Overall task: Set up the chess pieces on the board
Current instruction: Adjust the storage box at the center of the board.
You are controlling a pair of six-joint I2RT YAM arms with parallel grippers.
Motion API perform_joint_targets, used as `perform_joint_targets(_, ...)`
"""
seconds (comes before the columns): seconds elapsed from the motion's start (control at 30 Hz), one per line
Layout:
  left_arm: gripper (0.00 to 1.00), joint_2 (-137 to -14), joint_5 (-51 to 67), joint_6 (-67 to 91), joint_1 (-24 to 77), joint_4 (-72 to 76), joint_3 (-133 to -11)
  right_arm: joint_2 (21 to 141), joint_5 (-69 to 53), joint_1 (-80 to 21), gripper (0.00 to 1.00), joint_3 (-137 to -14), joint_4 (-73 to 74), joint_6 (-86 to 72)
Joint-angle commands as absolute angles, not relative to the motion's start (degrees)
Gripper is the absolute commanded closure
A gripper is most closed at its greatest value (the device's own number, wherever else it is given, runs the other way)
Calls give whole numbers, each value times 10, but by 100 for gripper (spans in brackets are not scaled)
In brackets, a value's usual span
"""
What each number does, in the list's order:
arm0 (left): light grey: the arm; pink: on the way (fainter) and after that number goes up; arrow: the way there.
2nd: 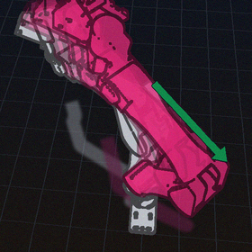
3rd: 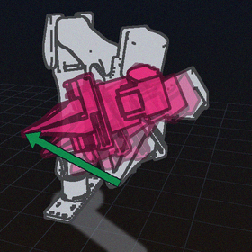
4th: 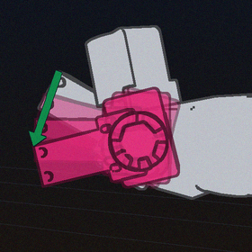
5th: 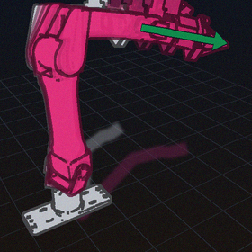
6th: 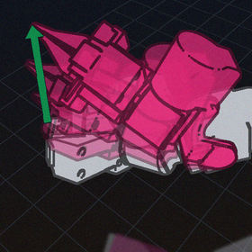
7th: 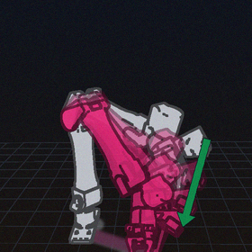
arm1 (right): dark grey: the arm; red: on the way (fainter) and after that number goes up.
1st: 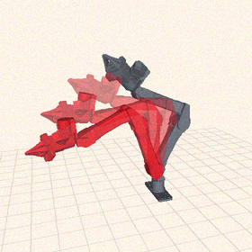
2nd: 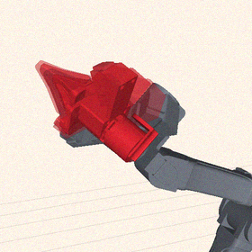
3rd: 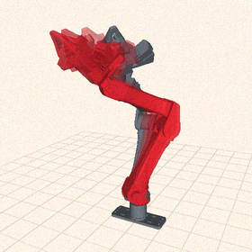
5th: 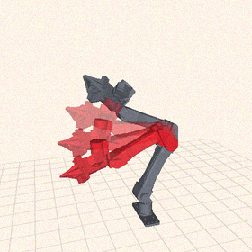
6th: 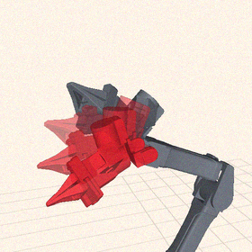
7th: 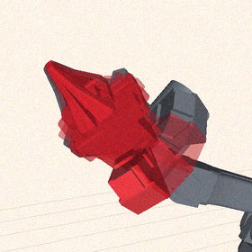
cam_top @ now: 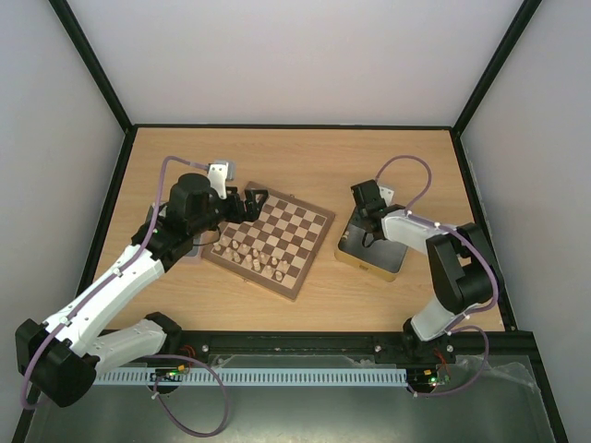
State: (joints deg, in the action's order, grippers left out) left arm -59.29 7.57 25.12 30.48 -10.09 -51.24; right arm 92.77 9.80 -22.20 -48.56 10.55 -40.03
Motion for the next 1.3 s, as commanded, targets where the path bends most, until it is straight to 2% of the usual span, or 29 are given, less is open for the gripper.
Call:
perform_joint_targets(0.0, 0, -583, 84, 252, 301, -107, -508, 898, 128, -222, 73, -500, 107, -324)
perform_joint_targets(0.07, 0, -583, 85, 252, 301, -107, -508, 887, 159, -222, 69, -524, 140, -305)
perform_joint_targets(0.23, 0, -584, 89, 250, 301, -105, -508, 888, 229, -204, 50, -567, 211, -289)
perform_joint_targets(0.47, 0, -582, 95, 245, 300, -105, -507, 910, 119, -142, 40, -556, 211, -231)
perform_joint_targets(0.6, 0, -582, 96, 244, 299, -105, -506, 902, 97, -138, 24, -557, 218, -192)
perform_joint_targets(0.67, 0, -583, 99, 244, 298, -103, -506, 900, 92, -136, 20, -561, 225, -180)
perform_joint_targets(1.07, 0, -592, 110, 238, 296, -99, -508, 922, 69, -128, 23, -571, 244, -147)
perform_joint_targets(1.17, 0, -592, 110, 236, 295, -100, -509, 940, 79, -125, 27, -583, 249, -149)
perform_joint_targets(1.27, 0, -590, 110, 236, 293, -99, -509, 950, 85, -122, 35, -589, 252, -158)
